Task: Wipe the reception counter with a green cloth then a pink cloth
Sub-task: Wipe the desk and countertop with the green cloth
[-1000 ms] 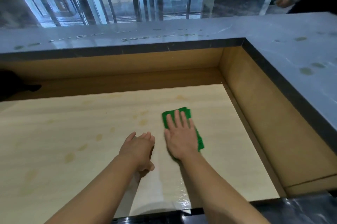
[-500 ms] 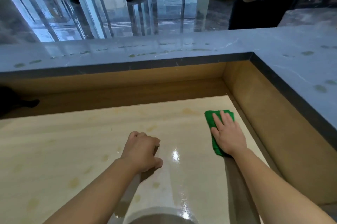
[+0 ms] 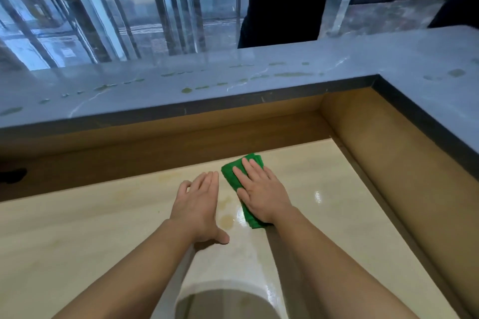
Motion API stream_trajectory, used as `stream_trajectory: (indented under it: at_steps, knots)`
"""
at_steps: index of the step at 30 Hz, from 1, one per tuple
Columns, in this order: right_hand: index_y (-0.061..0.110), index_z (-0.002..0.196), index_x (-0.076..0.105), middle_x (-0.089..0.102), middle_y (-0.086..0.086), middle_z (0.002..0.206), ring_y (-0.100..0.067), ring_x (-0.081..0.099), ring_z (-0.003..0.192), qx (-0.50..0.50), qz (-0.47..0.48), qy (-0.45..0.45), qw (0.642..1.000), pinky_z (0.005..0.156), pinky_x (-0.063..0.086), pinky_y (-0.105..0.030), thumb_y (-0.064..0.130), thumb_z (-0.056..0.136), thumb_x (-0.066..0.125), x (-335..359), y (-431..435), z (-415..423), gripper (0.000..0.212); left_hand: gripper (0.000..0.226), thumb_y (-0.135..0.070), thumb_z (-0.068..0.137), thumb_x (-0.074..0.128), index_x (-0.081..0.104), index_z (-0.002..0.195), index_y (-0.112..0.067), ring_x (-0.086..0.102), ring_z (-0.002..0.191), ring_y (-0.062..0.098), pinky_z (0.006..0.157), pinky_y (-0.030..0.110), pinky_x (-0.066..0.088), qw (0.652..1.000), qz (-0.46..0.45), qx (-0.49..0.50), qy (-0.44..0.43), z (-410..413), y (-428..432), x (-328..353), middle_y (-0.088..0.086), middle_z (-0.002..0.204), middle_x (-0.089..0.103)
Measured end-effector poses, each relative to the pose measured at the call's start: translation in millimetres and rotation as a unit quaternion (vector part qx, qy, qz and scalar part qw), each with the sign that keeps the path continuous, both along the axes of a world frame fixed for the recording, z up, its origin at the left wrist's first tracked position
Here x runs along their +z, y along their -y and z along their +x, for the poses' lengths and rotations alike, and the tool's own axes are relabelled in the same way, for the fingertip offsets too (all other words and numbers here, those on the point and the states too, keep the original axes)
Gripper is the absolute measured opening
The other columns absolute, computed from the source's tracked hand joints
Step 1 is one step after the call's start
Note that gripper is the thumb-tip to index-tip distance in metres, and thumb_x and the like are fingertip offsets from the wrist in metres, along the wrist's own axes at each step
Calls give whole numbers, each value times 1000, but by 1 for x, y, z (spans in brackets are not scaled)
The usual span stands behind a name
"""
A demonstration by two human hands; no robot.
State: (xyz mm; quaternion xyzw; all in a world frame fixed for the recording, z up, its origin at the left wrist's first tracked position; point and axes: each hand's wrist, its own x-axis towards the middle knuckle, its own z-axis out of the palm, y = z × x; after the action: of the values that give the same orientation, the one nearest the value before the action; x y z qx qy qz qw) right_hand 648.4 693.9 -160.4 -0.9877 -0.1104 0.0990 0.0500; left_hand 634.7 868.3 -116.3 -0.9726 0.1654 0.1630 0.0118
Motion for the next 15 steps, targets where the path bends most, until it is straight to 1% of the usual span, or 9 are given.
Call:
stream_trajectory:
  at_steps: [2,5,8,10,12,13,15]
  knots:
    - [29,155,1,-8,2,163,-15,-8,150,-28,-5,6,1000,122,0,-36,49,99,7,-1,35,0,60,145,-73,52,75,-11,152,-12,-3,148,18,117,40,3,1000,9,-12,0,7,2,-1,0,162,-1]
    - [25,156,1,-6,-2,163,-19,-5,150,-112,-33,4,993,121,3,-36,44,103,18,-3,94,5,58,150,-73,47,77,-10,152,-11,-2,148,16,118,39,3,999,19,-30,-12,16,6,-3,0,161,4]
    - [22,156,1,-6,-5,163,-23,-5,150,-191,-27,-13,981,122,4,-39,40,104,19,2,123,9,57,152,-74,44,78,-9,152,-10,3,148,15,117,39,1,999,27,-33,-30,22,6,-3,1,159,13]
    - [22,156,0,-8,-6,163,-24,-7,150,-231,-19,-20,972,122,1,-42,38,104,18,1,115,14,57,152,-73,43,79,-8,152,-10,9,147,14,117,38,0,998,29,-26,-42,23,7,-2,2,157,19]
    - [21,156,1,-9,-7,163,-25,-8,150,-263,-16,-6,965,121,-2,-44,38,103,19,-3,93,20,59,152,-71,43,80,-7,151,-10,13,146,13,117,39,-3,998,32,-21,-48,24,10,-1,2,157,21]
    - [21,156,2,-8,-8,163,-25,-8,150,-260,-17,4,966,121,-2,-45,38,102,20,-4,78,24,59,152,-70,44,81,-8,151,-10,12,147,13,117,39,-5,998,38,-21,-51,25,11,0,3,158,21]
    - [21,156,2,-5,-7,163,-25,-7,150,-209,-13,13,978,121,-3,-45,39,102,19,-4,40,33,59,151,-72,46,80,-9,152,-10,8,148,14,117,41,-10,996,56,-23,-58,26,13,-1,5,160,15]
